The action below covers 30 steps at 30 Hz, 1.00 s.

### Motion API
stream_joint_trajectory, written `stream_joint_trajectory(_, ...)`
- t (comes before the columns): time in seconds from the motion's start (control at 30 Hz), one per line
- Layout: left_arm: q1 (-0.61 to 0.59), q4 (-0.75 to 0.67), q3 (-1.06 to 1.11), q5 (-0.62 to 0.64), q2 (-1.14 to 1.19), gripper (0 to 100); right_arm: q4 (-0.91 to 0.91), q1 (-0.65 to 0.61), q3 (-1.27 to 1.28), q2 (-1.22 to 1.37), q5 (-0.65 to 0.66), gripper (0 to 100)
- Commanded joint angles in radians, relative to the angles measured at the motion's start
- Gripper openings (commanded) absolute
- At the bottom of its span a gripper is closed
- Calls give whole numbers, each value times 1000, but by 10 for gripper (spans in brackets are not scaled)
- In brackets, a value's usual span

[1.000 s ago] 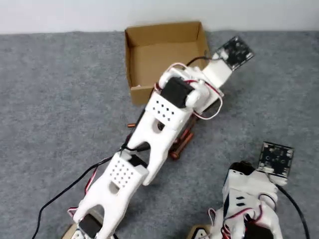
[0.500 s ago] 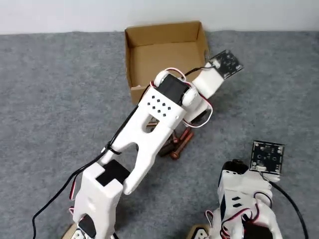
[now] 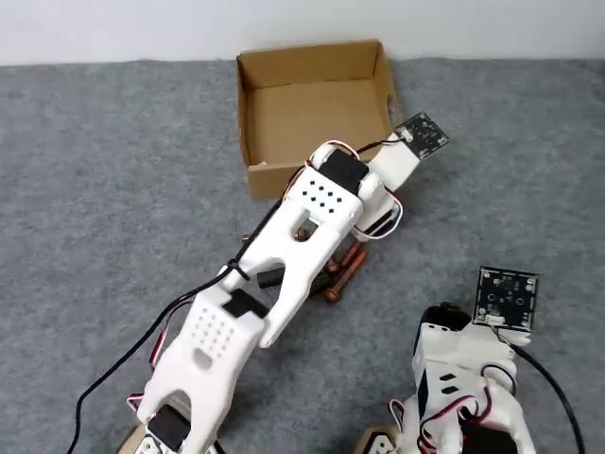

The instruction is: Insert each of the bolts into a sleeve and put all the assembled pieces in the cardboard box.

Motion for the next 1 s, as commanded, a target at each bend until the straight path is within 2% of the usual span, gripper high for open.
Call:
stream_joint_trajectory(0.0, -28, -14, -168, 6, 92, 148, -19, -1, -3, -5, -2, 9)
stream_joint_trajectory(0.4, -28, 84, -496, 6, 359, 148, -19, -1, -3, -5, -3, 9)
stream_joint_trajectory(0.97, 2, 106, -498, 2, 454, 140, -19, -1, -3, -5, -3, 9)
